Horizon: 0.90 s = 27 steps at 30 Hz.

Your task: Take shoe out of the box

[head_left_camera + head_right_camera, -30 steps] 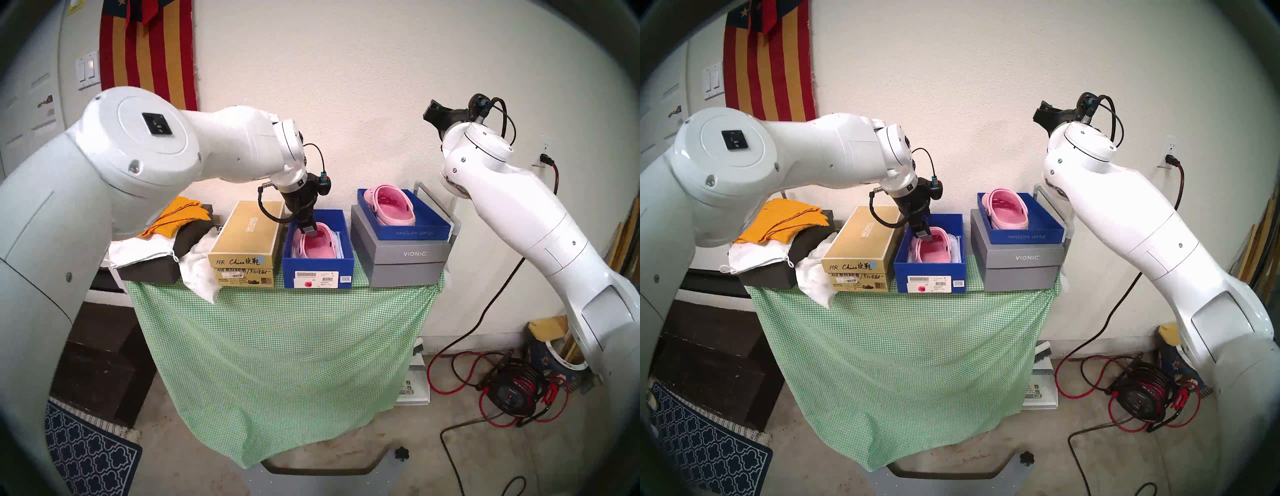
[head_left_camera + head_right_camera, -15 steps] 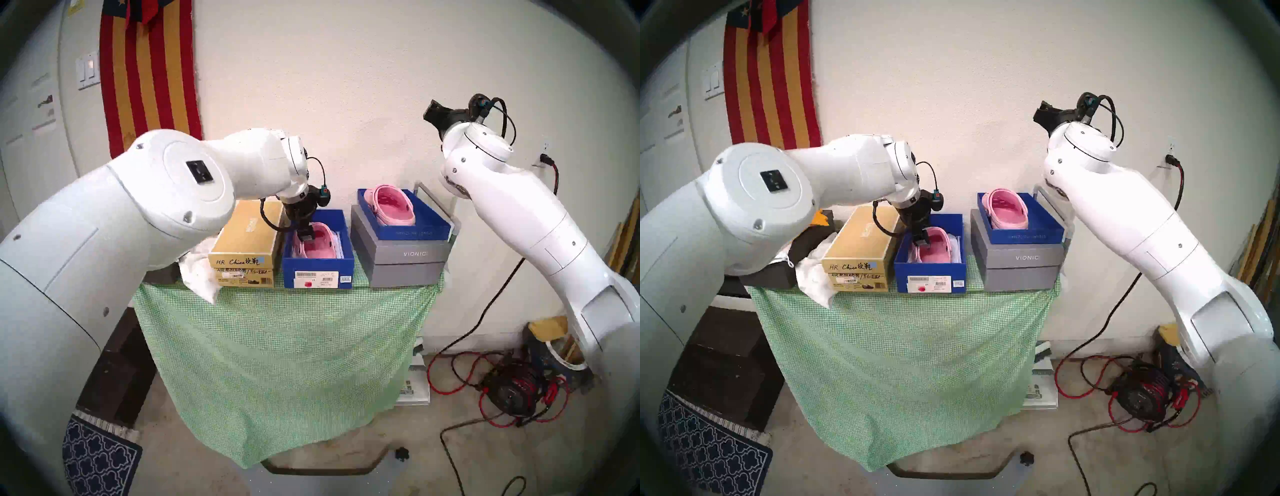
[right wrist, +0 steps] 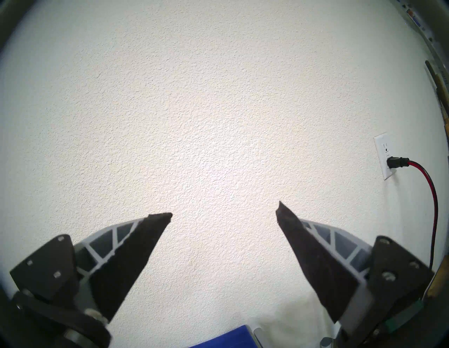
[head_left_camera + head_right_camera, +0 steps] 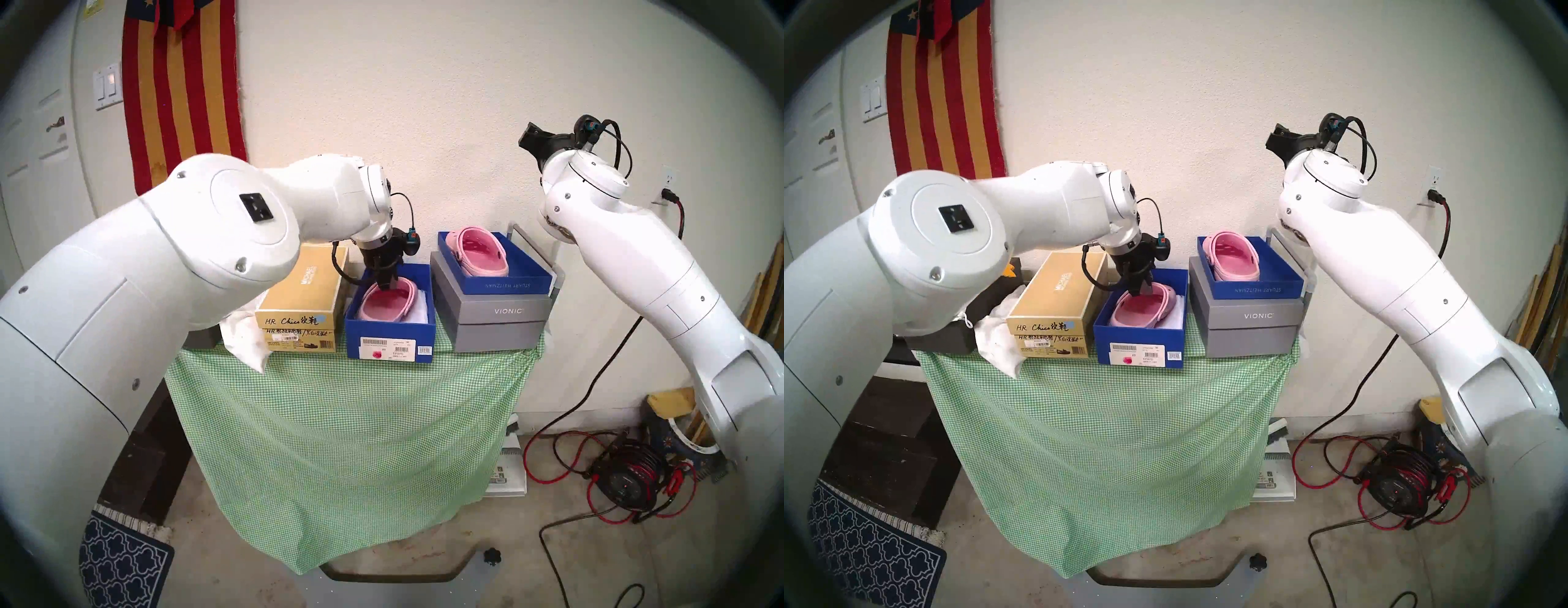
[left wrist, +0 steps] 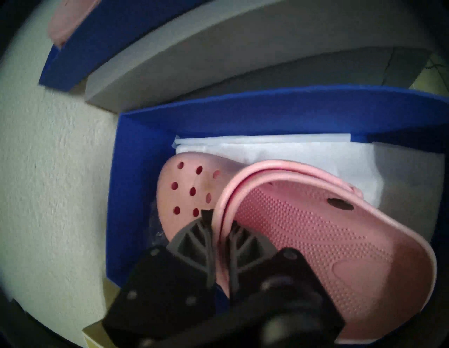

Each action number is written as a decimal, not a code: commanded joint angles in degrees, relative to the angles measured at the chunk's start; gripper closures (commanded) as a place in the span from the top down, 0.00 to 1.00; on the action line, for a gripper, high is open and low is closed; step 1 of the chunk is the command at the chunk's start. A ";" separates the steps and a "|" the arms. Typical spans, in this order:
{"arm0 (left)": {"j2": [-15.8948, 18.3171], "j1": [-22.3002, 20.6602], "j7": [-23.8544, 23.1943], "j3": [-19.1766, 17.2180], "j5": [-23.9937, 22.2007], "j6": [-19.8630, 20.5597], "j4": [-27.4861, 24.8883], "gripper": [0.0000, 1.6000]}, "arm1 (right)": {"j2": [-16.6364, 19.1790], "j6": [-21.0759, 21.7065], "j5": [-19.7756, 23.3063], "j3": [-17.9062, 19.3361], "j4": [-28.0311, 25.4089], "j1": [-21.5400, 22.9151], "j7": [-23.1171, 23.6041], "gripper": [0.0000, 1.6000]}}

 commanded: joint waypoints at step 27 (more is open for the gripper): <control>11.24 -21.48 -1.04 0.30 0.37 7.55 -14.53 0.00 | -0.10 0.26 -0.30 0.42 0.06 -0.34 0.06 1.00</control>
